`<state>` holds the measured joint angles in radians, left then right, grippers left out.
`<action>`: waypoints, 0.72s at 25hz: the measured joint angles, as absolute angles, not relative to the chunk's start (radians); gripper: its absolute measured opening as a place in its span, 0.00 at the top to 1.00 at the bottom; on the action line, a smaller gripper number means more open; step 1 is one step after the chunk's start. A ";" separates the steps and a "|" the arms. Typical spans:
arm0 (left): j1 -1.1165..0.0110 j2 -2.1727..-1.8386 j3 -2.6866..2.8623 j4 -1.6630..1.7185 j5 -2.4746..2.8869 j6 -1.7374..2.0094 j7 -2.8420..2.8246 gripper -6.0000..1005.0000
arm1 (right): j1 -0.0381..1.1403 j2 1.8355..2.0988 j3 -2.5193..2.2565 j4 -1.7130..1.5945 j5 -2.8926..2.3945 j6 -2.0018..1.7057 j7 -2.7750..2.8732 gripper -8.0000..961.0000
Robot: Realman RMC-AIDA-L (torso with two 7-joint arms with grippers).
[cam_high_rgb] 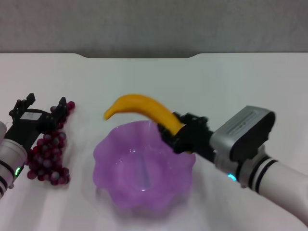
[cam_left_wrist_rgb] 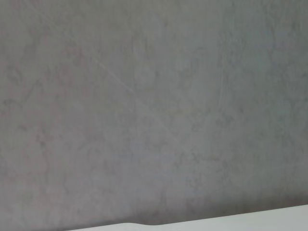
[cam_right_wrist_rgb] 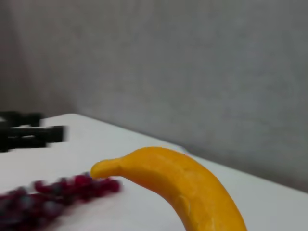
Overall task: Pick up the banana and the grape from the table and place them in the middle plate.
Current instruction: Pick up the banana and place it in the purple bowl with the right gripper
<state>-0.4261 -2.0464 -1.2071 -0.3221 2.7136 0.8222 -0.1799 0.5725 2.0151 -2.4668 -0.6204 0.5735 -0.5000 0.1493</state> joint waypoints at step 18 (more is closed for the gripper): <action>-0.415 -2.043 -1.213 -0.315 2.706 0.822 -0.175 0.11 | 0.484 2.016 -2.541 -0.707 0.573 -0.510 0.160 0.37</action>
